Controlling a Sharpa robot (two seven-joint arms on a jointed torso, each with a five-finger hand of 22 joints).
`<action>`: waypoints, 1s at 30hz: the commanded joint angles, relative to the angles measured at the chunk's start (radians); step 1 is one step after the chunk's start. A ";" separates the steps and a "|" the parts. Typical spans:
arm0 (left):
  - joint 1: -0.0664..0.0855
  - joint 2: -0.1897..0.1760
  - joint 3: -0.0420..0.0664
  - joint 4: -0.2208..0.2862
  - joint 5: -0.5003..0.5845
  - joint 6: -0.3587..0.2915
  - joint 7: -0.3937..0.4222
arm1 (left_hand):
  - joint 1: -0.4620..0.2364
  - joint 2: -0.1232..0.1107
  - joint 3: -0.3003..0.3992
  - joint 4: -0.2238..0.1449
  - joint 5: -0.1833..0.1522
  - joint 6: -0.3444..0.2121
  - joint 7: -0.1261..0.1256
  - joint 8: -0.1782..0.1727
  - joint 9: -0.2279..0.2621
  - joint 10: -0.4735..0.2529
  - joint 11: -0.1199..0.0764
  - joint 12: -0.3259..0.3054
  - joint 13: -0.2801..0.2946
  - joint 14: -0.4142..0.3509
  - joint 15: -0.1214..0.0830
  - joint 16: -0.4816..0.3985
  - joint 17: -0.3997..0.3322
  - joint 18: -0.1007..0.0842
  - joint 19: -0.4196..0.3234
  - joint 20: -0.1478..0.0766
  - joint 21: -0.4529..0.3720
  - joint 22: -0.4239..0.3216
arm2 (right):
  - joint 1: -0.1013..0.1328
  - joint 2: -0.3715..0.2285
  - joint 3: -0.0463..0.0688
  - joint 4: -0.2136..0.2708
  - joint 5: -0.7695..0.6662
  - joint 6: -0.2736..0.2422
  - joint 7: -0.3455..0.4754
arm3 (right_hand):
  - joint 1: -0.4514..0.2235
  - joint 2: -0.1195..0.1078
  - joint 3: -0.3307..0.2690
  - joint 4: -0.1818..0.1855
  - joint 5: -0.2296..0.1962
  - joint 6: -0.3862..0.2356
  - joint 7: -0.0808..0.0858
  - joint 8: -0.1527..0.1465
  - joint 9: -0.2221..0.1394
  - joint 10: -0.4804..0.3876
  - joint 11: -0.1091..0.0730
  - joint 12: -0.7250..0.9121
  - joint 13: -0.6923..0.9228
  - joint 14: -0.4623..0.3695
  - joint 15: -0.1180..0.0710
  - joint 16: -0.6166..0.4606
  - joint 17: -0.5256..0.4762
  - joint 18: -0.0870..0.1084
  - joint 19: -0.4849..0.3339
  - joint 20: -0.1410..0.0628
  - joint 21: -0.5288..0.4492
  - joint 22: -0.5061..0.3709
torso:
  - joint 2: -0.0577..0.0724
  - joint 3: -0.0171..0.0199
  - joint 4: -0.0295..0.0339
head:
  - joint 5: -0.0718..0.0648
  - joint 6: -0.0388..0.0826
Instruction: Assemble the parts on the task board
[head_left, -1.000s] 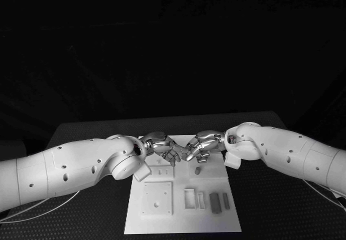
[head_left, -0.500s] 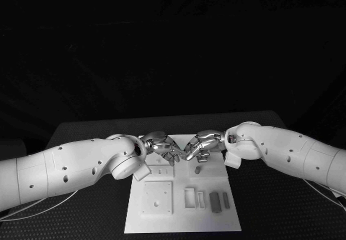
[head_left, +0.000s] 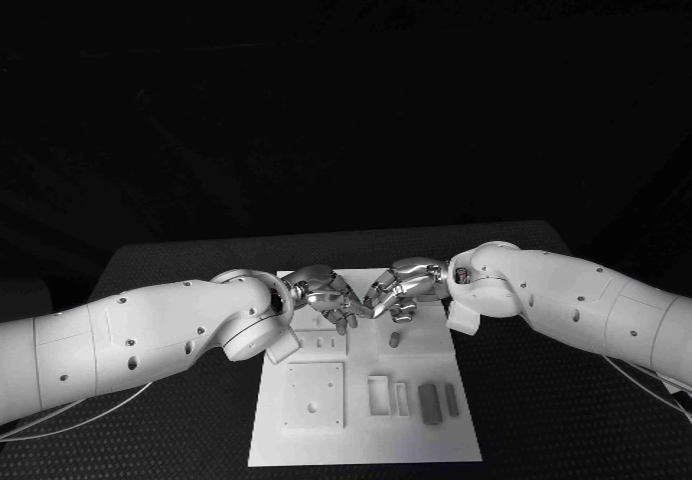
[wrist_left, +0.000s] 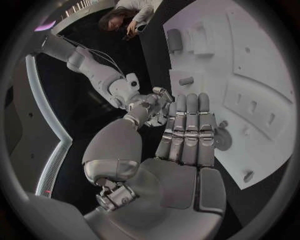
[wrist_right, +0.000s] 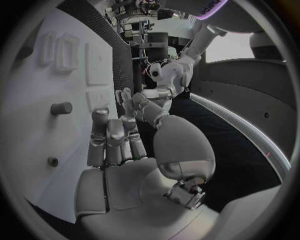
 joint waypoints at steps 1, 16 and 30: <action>0.000 0.004 0.000 0.003 -0.011 0.000 0.004 | 0.004 0.013 0.003 0.006 -0.004 0.010 0.000 0.006 0.002 0.005 -0.002 0.007 0.002 0.007 0.001 0.000 0.001 -0.009 0.004 -0.001 -0.002 0.002 | 0.000 0.004 0.001 0.004 0.015 0.023 0.020 | -0.008 -0.001 0.004 0.000 0.001 0.017 0.012 0.004 0.013 -0.004 0.000 -0.002 0.001 -0.001 -0.004 0.005 0.001 0.013 -0.004 -0.001 -0.004 0.016 | 0.000 0.0000 -0.0006 | 0.000 0.000; 0.000 0.002 0.000 0.003 0.021 -0.016 0.023 | -0.009 0.071 0.014 0.027 -0.004 0.020 -0.005 0.006 0.002 0.011 -0.006 0.012 0.001 0.006 0.001 -0.005 0.000 -0.012 0.000 -0.002 -0.007 0.000 | 0.000 0.008 0.001 -0.002 0.002 0.021 0.014 | -0.008 -0.002 0.004 0.000 0.001 0.016 0.012 0.004 0.014 -0.004 0.000 -0.003 0.001 -0.001 -0.004 0.005 0.001 0.013 -0.004 -0.001 -0.004 0.016 | 0.000 -0.0008 0.0004 | -0.002 -0.005; 0.000 0.006 0.000 0.006 0.021 -0.007 0.029 | 0.047 0.124 0.087 0.006 -0.005 0.042 -0.018 0.012 0.006 0.032 -0.013 0.017 -0.002 0.007 0.003 -0.007 0.003 -0.015 -0.002 -0.001 -0.006 0.004 | -0.002 0.012 0.001 -0.001 0.002 0.022 0.014 | -0.007 -0.002 0.005 0.000 0.001 0.015 0.012 0.003 0.016 -0.004 0.000 -0.003 0.001 -0.001 -0.004 0.005 0.002 0.013 -0.004 -0.001 -0.004 0.015 | 0.000 0.0000 0.0001 | -0.001 -0.008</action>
